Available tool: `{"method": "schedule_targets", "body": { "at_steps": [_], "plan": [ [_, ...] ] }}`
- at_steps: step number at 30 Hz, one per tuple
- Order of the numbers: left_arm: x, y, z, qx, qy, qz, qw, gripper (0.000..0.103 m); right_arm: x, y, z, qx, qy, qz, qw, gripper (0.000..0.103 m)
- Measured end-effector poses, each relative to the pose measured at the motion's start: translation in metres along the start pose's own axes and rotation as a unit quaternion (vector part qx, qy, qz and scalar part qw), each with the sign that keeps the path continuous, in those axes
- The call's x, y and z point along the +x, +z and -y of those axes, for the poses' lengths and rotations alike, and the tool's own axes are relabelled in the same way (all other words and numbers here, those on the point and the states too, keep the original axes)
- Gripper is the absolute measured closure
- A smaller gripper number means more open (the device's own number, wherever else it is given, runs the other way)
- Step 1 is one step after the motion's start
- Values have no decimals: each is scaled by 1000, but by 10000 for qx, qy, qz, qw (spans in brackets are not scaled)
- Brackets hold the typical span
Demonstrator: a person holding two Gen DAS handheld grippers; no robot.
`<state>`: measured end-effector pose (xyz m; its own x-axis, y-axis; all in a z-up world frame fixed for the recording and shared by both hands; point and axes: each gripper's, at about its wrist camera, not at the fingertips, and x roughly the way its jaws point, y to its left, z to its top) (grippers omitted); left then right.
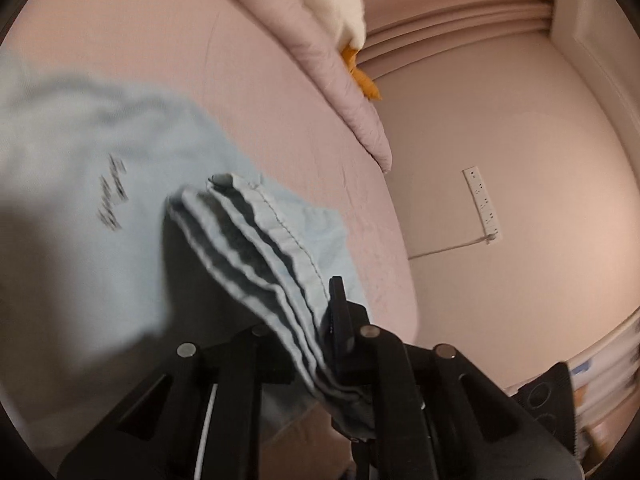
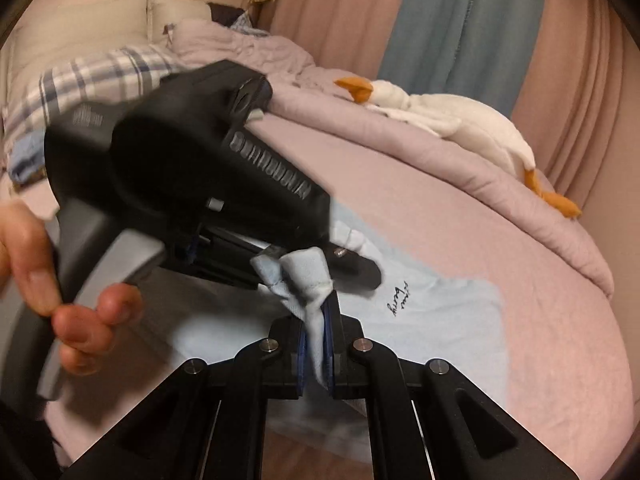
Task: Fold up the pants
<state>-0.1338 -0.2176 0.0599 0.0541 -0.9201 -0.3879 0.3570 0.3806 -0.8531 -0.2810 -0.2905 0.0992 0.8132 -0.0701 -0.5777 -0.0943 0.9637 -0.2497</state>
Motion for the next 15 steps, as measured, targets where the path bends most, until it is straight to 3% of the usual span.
{"method": "schedule_targets", "body": {
  "at_steps": [4,7,9,11,12,13,15],
  "plan": [
    [-17,0,-5,437,538,98,9975,94,4,9,-12,-103,179,139,9997,99],
    [-15,-3,-22,524,1345,-91,9895,89,17,9,-22,-82,399,74,9991,98],
    [-20,-6,-34,436,1608,-132,9859,79,31,2,-31,-91,623,-279,9976,84],
    [-33,-10,-40,322,1554,-54,9873,78,46,-7,-31,212,969,-769,9921,58],
    [-40,-11,-39,351,1645,25,9857,70,50,-11,-29,371,1143,-903,9886,46],
    [-44,-12,-37,413,1796,90,9828,58,49,-14,-26,498,1260,-909,9866,45],
    [-56,-14,-30,523,1811,254,9818,56,39,-15,-14,674,1411,-826,9842,45]
  ]
}}
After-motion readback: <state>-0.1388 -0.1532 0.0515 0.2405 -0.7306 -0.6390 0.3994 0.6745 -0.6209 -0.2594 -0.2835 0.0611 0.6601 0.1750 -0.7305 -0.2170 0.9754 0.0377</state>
